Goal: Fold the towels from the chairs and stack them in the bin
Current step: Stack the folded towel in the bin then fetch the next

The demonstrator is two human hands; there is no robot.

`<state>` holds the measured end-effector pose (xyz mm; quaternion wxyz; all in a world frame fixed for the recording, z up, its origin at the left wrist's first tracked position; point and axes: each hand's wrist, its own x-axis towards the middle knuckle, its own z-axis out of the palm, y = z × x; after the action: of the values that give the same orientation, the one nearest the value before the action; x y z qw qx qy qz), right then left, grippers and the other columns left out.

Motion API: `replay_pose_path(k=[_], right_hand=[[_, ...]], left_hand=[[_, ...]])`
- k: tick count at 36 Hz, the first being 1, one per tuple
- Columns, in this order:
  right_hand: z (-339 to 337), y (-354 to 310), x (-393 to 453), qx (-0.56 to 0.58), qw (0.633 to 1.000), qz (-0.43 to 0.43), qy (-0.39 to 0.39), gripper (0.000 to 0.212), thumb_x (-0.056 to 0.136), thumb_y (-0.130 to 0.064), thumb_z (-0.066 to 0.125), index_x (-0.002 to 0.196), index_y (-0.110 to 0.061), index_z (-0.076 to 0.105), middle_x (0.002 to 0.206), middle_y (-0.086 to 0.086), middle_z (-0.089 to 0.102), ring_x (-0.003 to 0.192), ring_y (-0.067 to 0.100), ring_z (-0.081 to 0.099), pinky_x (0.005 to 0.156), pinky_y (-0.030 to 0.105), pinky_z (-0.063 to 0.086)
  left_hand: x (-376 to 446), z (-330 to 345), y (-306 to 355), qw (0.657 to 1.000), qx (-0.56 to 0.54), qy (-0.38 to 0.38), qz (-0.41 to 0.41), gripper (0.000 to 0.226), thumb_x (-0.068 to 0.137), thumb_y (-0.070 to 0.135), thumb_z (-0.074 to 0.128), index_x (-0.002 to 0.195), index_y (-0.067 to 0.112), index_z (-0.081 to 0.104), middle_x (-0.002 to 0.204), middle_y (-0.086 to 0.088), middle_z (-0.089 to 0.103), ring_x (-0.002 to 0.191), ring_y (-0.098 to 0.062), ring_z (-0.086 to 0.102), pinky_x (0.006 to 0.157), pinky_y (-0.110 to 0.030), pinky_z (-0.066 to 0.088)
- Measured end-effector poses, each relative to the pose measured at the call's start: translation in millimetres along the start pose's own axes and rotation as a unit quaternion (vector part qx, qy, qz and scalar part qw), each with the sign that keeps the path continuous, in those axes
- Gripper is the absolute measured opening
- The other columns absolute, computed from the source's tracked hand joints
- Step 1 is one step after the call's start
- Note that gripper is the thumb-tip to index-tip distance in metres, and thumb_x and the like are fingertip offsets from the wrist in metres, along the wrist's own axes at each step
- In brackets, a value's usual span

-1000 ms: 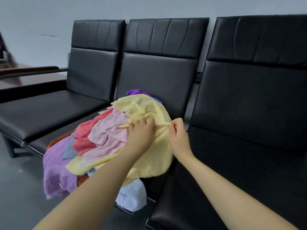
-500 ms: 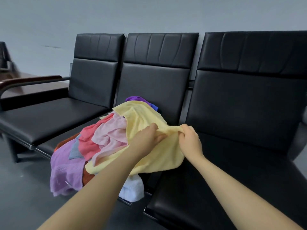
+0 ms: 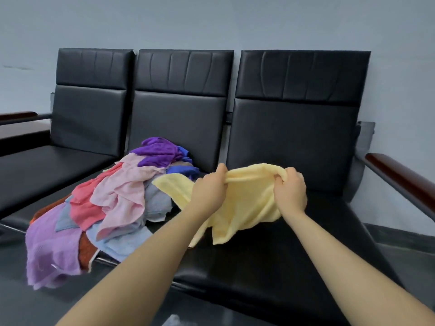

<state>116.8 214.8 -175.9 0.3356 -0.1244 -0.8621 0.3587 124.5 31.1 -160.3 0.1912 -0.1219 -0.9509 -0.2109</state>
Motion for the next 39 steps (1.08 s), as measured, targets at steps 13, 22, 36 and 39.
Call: replay_pose_path(k=[13, 22, 36, 39], right_hand=[[-58, 84, -9, 0.014, 0.999, 0.046, -0.007, 0.017, 0.092, -0.015, 0.043, 0.082, -0.012, 0.057, 0.095, 0.003, 0.046, 0.083, 0.022, 0.05, 0.074, 0.036, 0.045], [-51, 106, -27, -0.045, 0.986, 0.068, -0.148, 0.046, 0.097, -0.033, 0.042, 0.061, -0.006, 0.049, 0.062, 0.008, 0.051, 0.062, 0.024, 0.05, 0.062, 0.036, 0.041], [-29, 114, -31, -0.326, 0.902, 0.09, -0.27, 0.032, 0.095, -0.038, 0.046, 0.117, -0.016, 0.054, 0.119, 0.007, 0.054, 0.119, 0.029, 0.042, 0.104, 0.045, 0.026], [-28, 111, -31, -0.302, 0.905, 0.097, -0.283, 0.015, 0.093, -0.025, 0.046, 0.104, -0.019, 0.056, 0.098, 0.002, 0.058, 0.106, 0.025, 0.05, 0.097, 0.042, 0.027]], left_hand=[[-11, 65, 80, 0.993, -0.044, -0.092, 0.053, 0.028, 0.092, 0.009, 0.035, 0.117, 0.017, 0.045, 0.108, -0.002, 0.046, 0.086, -0.024, 0.048, 0.089, -0.033, 0.03], [-39, 77, 60, 0.974, -0.16, -0.163, 0.004, 0.025, 0.089, 0.024, 0.044, 0.083, 0.008, 0.062, 0.082, -0.004, 0.06, 0.078, -0.02, 0.056, 0.071, -0.038, 0.048], [-44, 100, 51, 0.944, 0.205, -0.207, -0.154, 0.054, 0.092, 0.059, 0.036, 0.113, 0.015, 0.057, 0.105, -0.005, 0.053, 0.093, -0.024, 0.048, 0.076, -0.034, 0.03], [-43, 104, 49, 0.94, 0.191, -0.226, -0.169, 0.051, 0.093, 0.058, 0.036, 0.111, 0.016, 0.058, 0.113, -0.006, 0.056, 0.102, -0.025, 0.05, 0.079, -0.034, 0.027]])
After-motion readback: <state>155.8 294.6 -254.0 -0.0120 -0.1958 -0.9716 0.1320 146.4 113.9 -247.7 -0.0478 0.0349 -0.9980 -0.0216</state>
